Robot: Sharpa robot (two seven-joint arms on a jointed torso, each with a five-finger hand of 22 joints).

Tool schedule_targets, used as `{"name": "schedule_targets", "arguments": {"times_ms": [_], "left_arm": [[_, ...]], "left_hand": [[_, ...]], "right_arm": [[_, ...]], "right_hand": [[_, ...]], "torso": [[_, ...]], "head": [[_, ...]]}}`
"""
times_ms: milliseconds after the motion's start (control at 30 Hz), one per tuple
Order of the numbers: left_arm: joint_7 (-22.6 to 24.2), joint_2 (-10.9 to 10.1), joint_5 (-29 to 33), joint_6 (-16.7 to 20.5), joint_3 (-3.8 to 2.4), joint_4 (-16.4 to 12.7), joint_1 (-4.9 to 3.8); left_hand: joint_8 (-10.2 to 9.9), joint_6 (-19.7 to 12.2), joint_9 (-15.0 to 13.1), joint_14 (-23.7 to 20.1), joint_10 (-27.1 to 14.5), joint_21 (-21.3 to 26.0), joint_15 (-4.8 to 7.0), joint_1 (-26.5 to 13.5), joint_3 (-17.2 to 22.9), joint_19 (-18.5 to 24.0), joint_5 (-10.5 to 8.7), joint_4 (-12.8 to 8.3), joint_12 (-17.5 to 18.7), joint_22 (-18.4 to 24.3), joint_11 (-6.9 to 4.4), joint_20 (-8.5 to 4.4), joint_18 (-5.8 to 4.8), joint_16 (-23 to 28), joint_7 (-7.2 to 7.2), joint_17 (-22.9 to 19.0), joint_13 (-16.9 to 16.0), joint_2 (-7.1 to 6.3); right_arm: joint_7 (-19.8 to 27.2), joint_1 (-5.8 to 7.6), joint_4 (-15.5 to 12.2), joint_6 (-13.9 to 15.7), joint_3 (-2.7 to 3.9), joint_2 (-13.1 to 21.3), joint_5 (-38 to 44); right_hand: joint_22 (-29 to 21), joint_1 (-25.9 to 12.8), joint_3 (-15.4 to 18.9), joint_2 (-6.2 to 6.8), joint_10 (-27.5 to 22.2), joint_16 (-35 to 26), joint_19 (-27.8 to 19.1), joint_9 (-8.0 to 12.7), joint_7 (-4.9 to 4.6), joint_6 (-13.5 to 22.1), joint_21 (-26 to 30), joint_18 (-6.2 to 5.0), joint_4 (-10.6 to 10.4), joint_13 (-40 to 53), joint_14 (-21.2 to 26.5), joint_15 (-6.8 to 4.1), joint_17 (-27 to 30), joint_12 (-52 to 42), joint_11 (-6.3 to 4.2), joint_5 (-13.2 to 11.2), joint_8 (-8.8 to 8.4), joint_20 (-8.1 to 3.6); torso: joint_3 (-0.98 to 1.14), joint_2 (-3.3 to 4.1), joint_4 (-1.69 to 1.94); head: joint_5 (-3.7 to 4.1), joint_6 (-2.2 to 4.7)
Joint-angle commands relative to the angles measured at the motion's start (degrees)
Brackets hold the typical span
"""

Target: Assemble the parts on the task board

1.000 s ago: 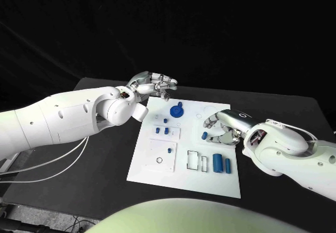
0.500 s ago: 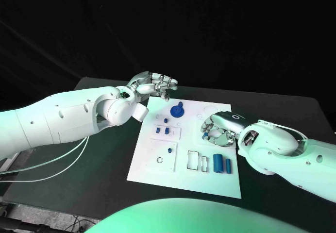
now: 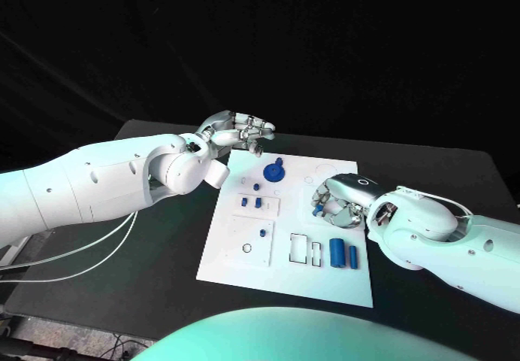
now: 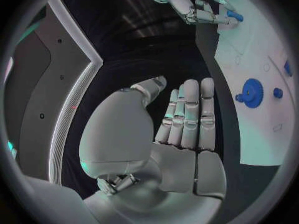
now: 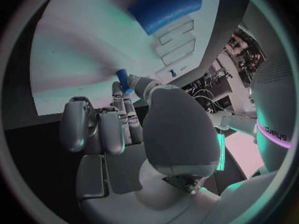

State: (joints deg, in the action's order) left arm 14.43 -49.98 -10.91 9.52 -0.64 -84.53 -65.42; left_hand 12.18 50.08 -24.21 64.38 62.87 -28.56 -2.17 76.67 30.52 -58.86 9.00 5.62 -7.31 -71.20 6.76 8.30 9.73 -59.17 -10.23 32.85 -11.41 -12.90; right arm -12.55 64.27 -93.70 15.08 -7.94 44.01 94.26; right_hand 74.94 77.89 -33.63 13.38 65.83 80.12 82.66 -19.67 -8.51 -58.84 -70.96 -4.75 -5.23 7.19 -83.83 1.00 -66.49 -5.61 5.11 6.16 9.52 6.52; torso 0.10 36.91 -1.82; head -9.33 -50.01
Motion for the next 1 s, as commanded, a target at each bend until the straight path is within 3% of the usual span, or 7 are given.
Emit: {"name": "schedule_targets", "arguments": {"times_ms": [33, 167, 267, 333, 533, 667, 1000], "left_arm": [[0.2, 0.1, 0.1, -1.0, -0.03, -0.1, -0.06], [0.2, 0.0, 0.1, -0.9, -0.03, -0.1, -0.06], [0.2, 0.0, 0.1, -0.9, -0.03, -0.1, -0.06], [0.3, 0.0, 0.1, -0.9, -0.03, -0.2, -0.06], [0.3, 0.0, 0.1, -0.9, -0.03, -0.2, -0.06], [0.3, 0.0, 0.1, -0.9, -0.03, -0.2, -0.06], [0.3, 0.1, 0.1, -0.9, -0.03, 0.0, -0.06]], "left_hand": [[0.3, -0.5, -0.1, 0.1, -0.4, 0.3, -0.32, -0.2, 0.3, -0.2, 0.15, -0.1, -0.3, 0.1, 0.03, 0.30, 0.68, 0.3, -0.06, -0.1, 0.1, 0.37], [0.3, -0.5, -0.1, 0.1, -0.4, 0.3, -0.32, -0.2, 0.3, -0.2, 0.15, -0.1, -0.3, 0.1, 0.03, 0.30, 0.68, 0.3, -0.06, -0.1, 0.1, 0.37], [0.3, -0.5, -0.1, 0.1, -0.4, 0.3, -0.32, -0.2, 0.3, -0.2, 0.15, -0.1, -0.3, 0.1, 0.03, 0.30, 0.68, 0.3, -0.06, -0.1, 0.1, 0.37], [0.3, -0.5, -0.1, 0.1, -0.4, 0.3, -0.32, -0.2, 0.3, -0.2, 0.15, -0.1, -0.3, 0.1, 0.03, 0.30, 0.68, 0.3, -0.06, -0.1, 0.1, 0.37], [0.4, -0.6, -0.1, 0.2, -0.4, 0.3, -0.32, -0.3, 0.2, -0.2, 0.15, -0.1, -0.4, 0.1, 0.04, 0.30, 0.68, 0.3, -0.07, -0.1, 0.1, 0.39], [0.4, -0.6, -0.1, 0.2, -0.4, 0.3, -0.32, -0.3, 0.2, -0.2, 0.15, -0.1, -0.4, 0.1, 0.04, 0.30, 0.68, 0.3, -0.07, -0.1, 0.1, 0.39], [0.4, -0.6, -0.1, 0.2, -0.5, 0.3, -0.33, -0.3, 0.3, -0.3, 0.16, -0.1, -0.4, 0.1, 0.04, 0.31, 0.68, 0.2, -0.08, -0.1, 0.1, 0.45]], "right_arm": [[-0.8, -0.15, 0.2, -1.3, -0.04, -0.2, 1.8], [-0.9, -0.28, 0.2, -0.8, -0.05, -0.3, 2.1], [-0.8, -0.33, 0.2, 0.1, -0.05, -0.3, 1.8], [-0.7, -0.35, 0.1, 1.3, -0.06, -0.3, 1.2], [-0.6, -0.39, -0.5, 6.0, -0.06, -0.1, -0.2], [-1.1, -0.37, -1.0, 7.8, -0.02, 0.3, -0.6], [-2.0, 1.43, -6.0, 8.9, 0.59, 2.7, -3.8]], "right_hand": [[10.4, -0.9, -0.6, 0.07, 0.6, 0.3, 0.7, -0.1, -0.15, -0.3, -0.9, 1.20, 0.1, 0.0, -1.3, -0.33, 0.0, 0.1, 0.19, -0.5, 0.29, 0.03], [10.5, -1.1, -1.3, -0.07, 1.3, 0.3, 0.9, -0.3, 0.04, -0.6, -1.6, 1.31, 0.6, 0.2, -1.3, -0.48, 0.0, 0.0, -0.02, -0.6, 0.61, -0.05], [11.0, -2.0, -2.3, -0.97, 3.2, 0.4, 1.6, -1.2, 0.67, -1.8, -3.6, 1.66, 1.1, 0.9, -1.4, -0.96, -0.1, -0.7, -0.63, -1.2, 1.71, -0.40], [11.2, -2.6, -3.0, -1.74, 3.9, 0.5, 1.8, -1.8, 1.05, -2.2, -4.2, 1.76, 1.3, 1.3, -1.5, -1.27, -0.2, -0.8, -1.00, -2.8, 2.33, -0.69], [11.5, -3.6, -3.7, -2.43, 5.8, 0.5, 2.4, -3.6, 1.96, -3.4, -5.8, 2.04, 2.2, 2.4, -1.6, -1.98, -0.3, -1.4, -1.85, -3.0, 4.02, -1.30], [11.6, -4.0, -3.7, -2.44, 6.0, 0.6, 2.5, -4.0, 2.03, -3.3, -6.1, 2.12, 2.3, 2.6, -1.6, -2.06, -0.3, -1.4, -1.92, -3.0, 4.28, -1.43], [11.6, -4.2, -3.7, -2.38, 6.0, 0.5, 2.5, -4.2, 2.11, -3.3, -6.2, 2.12, 2.3, 2.7, -1.6, -2.10, -0.2, -1.3, -1.96, -3.0, 4.42, -1.48]], "torso": [[-0.01, -0.03, -0.02], [-0.02, -0.02, -0.01], [-0.04, -0.05, 0.01], [-0.07, -0.07, 0.01], [-0.04, -0.04, 0.03], [-0.06, -0.05, 0.01], [-0.09, -0.15, 0.02]], "head": [[0.06, 0.01], [0.08, 0.01], [0.10, 0.01], [0.03, 0.01], [0.03, 0.01], [-0.05, 0.01], [-0.62, 0.01]]}}
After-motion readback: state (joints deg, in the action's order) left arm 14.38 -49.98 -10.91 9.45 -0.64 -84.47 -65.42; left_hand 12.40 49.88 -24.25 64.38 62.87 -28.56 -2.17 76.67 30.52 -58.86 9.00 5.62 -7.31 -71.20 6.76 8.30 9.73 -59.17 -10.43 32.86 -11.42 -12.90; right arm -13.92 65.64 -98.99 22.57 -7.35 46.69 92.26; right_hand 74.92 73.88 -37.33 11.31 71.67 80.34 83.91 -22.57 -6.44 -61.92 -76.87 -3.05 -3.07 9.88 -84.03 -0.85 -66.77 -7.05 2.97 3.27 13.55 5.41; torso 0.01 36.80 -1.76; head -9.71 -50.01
